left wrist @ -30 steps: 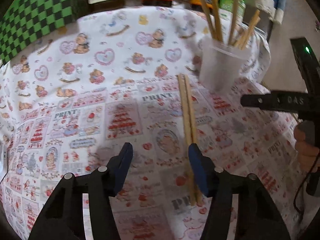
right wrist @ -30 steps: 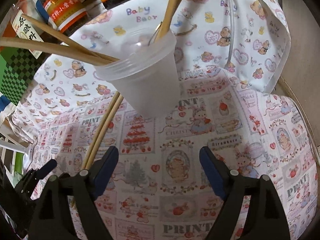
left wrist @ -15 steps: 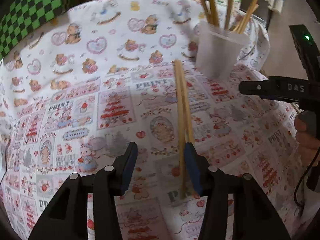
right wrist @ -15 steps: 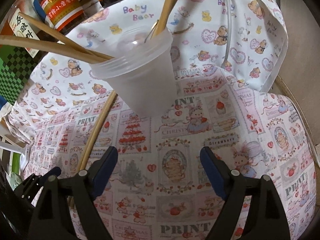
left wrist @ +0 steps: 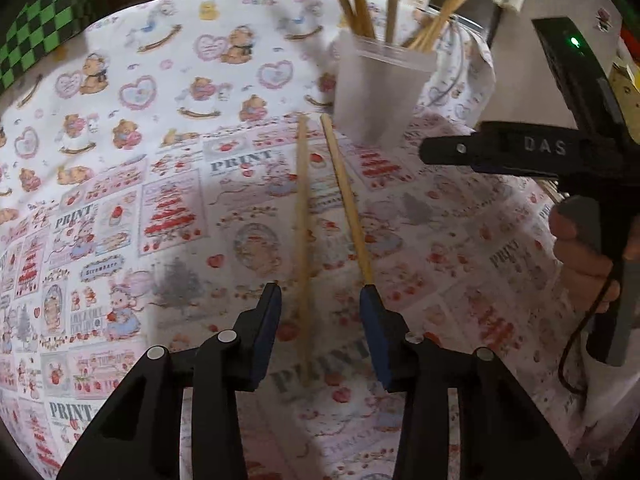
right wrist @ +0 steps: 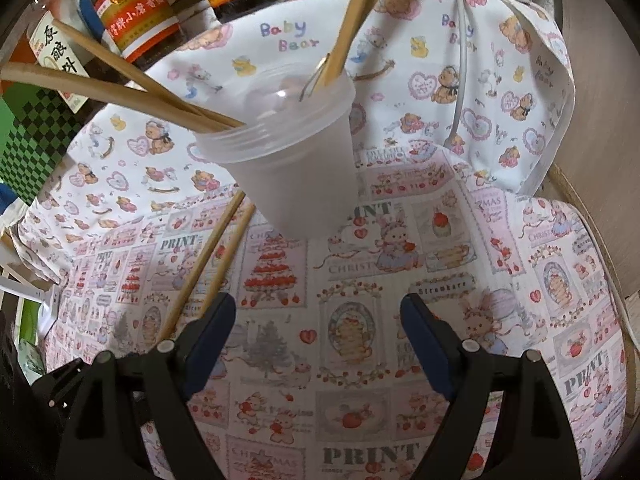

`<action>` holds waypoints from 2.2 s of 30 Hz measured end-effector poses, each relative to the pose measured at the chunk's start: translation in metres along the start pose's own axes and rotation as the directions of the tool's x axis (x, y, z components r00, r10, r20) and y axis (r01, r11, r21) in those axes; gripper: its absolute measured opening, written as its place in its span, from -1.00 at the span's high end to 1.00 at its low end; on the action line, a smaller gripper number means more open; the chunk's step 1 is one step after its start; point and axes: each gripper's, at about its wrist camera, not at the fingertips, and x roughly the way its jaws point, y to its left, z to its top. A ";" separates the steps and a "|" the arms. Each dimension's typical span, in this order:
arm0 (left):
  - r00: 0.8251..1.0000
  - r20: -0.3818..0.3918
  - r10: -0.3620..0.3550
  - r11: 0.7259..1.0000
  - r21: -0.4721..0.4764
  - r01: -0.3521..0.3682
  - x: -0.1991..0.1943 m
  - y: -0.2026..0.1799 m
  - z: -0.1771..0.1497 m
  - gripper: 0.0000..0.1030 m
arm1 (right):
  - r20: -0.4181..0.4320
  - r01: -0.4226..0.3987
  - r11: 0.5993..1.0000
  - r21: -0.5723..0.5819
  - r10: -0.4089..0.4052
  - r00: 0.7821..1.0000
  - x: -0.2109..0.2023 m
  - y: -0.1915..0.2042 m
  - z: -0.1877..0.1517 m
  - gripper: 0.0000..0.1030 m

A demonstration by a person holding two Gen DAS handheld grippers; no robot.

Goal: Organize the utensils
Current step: 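Lower the left gripper onto a loose chopstick and close while the right gripper approaches another, then close the right gripper on a chopstick while the left gripper lifts its chopstick, then carry the left gripper's chopstick to the cup while the right gripper carries its chopstick there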

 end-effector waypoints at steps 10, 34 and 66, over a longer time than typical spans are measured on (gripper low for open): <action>0.999 -0.005 0.048 0.998 -0.036 -0.048 0.000 0.005 0.000 0.91 | -0.010 0.010 1.000 -0.028 -0.010 1.000 0.003 0.004 -0.002 -0.62; 0.729 0.637 0.251 0.966 -0.215 -0.145 -0.143 0.028 -0.007 0.91 | -0.042 -0.021 0.932 -0.362 0.006 0.999 0.015 0.091 -0.053 -0.19; 0.692 0.665 0.280 0.957 -0.253 -0.144 -0.149 0.032 -0.016 0.92 | 0.541 -0.108 0.969 -0.222 0.215 0.813 -0.109 0.055 -0.038 0.90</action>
